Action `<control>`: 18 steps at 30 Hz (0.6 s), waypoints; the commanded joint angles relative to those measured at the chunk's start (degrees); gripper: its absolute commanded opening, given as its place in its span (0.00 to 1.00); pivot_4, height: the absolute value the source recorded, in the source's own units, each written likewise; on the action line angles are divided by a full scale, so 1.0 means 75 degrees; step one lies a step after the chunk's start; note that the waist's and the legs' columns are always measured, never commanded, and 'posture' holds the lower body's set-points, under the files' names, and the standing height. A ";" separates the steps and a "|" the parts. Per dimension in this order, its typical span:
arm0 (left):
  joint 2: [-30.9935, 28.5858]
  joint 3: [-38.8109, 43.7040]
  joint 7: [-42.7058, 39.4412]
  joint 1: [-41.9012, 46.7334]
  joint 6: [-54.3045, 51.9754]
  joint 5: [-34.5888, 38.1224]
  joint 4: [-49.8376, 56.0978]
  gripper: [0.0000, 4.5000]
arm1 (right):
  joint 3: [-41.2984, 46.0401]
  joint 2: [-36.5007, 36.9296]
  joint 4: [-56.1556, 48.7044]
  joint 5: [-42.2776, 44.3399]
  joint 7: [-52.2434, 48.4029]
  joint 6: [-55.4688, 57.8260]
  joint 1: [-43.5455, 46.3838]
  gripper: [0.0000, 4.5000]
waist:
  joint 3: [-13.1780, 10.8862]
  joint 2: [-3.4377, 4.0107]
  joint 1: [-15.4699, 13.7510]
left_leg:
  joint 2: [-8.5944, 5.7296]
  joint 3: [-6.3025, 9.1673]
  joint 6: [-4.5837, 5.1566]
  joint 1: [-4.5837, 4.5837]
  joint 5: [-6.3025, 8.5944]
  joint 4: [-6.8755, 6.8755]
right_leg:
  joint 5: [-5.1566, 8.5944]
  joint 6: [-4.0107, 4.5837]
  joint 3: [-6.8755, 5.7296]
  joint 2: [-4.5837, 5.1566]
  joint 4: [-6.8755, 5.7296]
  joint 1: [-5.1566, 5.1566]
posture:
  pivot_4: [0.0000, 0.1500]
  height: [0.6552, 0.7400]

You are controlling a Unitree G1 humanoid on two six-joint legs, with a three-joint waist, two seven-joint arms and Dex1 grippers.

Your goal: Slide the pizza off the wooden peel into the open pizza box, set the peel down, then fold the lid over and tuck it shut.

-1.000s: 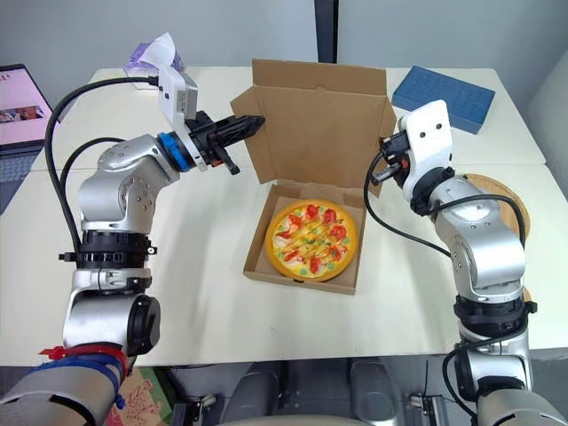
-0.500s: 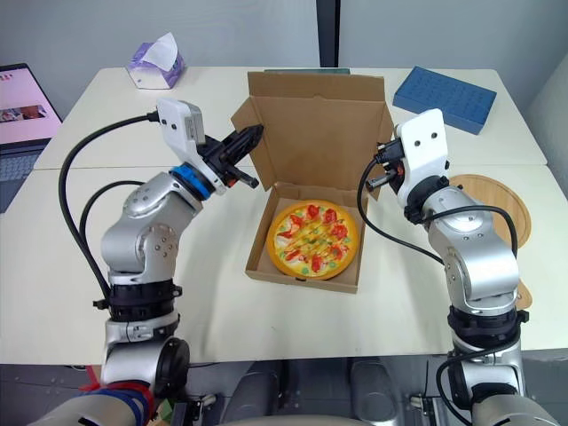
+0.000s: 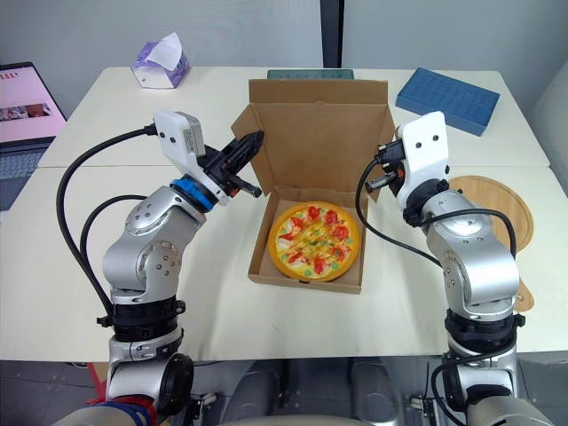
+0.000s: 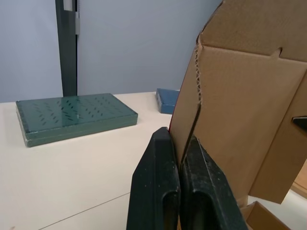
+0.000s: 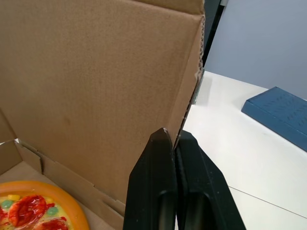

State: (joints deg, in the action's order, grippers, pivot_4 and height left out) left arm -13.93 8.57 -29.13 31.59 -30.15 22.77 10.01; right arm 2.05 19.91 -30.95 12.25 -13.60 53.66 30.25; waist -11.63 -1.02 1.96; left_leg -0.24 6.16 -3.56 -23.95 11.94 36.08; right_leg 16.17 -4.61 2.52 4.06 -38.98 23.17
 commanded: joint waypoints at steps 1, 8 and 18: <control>-0.0178 -0.0008 -0.0615 0.0199 0.0362 0.0413 -0.0065 0.00 | -0.0169 -0.0053 -0.0302 0.0153 -0.0152 -0.0164 0.0052 0.00 | 0.0001 0.0000 0.0004 | 0.0000 0.0000 0.0000 0.0000 0.0000 0.0000 | 0.0000 0.0000 0.0000 0.0000 0.0000 -0.0001 | 1.00 0.86; -0.1173 0.0222 -0.2221 0.0497 0.0359 0.1015 -0.1215 0.20 | -0.0154 -0.0047 -0.0297 0.0164 -0.0143 -0.0154 0.0057 0.00 | 0.0002 0.0000 0.0005 | 0.0001 -0.0001 0.0000 0.0002 0.0000 -0.0001 | 0.0000 0.0001 -0.0001 -0.0001 0.0000 -0.0002 | 1.00 0.86; -0.2264 0.0122 -0.4065 0.1765 0.0755 0.0897 -0.3334 0.67 | -0.0125 0.0072 -0.0242 0.0184 -0.0216 -0.0166 0.0072 0.00 | 0.0002 0.0001 0.0125 | 0.0003 0.0003 0.0003 0.0006 -0.0002 -0.0007 | 0.0001 0.0001 -0.0005 -0.0003 0.0000 -0.0003 | 1.00 0.86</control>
State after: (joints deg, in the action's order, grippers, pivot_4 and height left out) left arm -29.98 9.23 -58.77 43.12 -25.03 29.11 -13.97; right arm 1.03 20.13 -31.08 12.79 -14.65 53.10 30.22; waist -11.61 -1.01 2.90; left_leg -0.21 6.17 -3.53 -23.90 11.93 36.03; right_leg 16.17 -4.61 2.49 4.04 -38.98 23.15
